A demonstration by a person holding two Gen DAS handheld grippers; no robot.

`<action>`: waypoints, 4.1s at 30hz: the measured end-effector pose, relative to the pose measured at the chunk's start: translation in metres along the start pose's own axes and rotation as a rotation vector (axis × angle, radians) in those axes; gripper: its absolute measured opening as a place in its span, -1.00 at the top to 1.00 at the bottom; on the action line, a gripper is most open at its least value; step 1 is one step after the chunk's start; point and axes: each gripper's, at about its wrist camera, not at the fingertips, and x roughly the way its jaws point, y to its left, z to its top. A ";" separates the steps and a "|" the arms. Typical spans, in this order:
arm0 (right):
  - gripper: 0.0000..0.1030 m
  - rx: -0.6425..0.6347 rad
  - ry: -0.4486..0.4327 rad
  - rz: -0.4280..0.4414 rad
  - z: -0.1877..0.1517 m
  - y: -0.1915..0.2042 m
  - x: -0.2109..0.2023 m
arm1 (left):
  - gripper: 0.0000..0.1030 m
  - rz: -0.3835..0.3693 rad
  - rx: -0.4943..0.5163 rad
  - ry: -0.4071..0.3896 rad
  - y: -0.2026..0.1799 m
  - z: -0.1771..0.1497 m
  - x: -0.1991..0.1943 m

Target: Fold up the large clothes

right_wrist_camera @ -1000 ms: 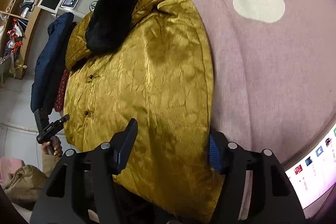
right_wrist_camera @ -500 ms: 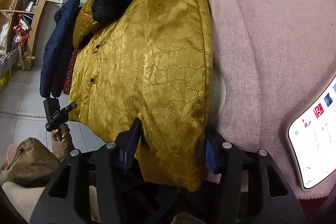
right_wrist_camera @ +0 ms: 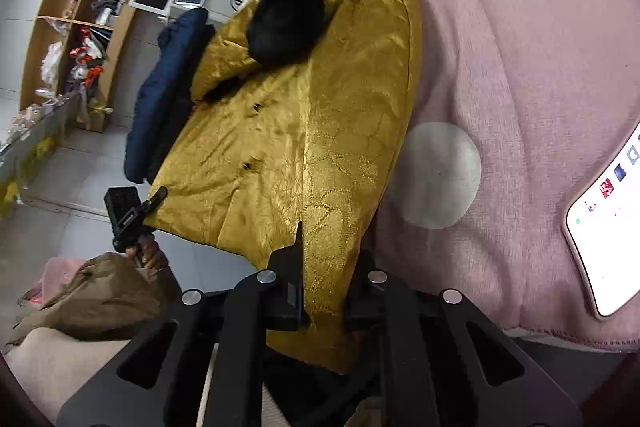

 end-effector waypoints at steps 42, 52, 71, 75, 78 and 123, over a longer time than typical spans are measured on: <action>0.77 0.106 -0.299 -0.136 0.261 0.007 0.005 | 0.80 0.585 0.004 -0.017 0.019 0.230 0.135; 0.77 0.160 -0.274 -0.241 0.273 -0.028 0.047 | 0.39 0.607 -0.125 0.010 0.066 0.223 0.176; -0.63 0.377 -0.379 0.009 0.258 -0.048 0.039 | -0.83 0.675 -0.086 -0.241 0.025 0.193 0.070; -0.68 0.385 -0.446 -0.042 0.248 -0.034 0.013 | -0.87 0.762 0.133 -0.193 -0.013 0.167 0.086; -0.70 0.251 -0.443 -0.165 0.235 -0.002 0.006 | -0.87 0.786 0.218 -0.184 -0.035 0.150 0.094; -0.91 -0.328 -0.105 -0.660 0.191 0.074 0.184 | -0.90 0.953 0.138 0.022 0.024 0.145 0.251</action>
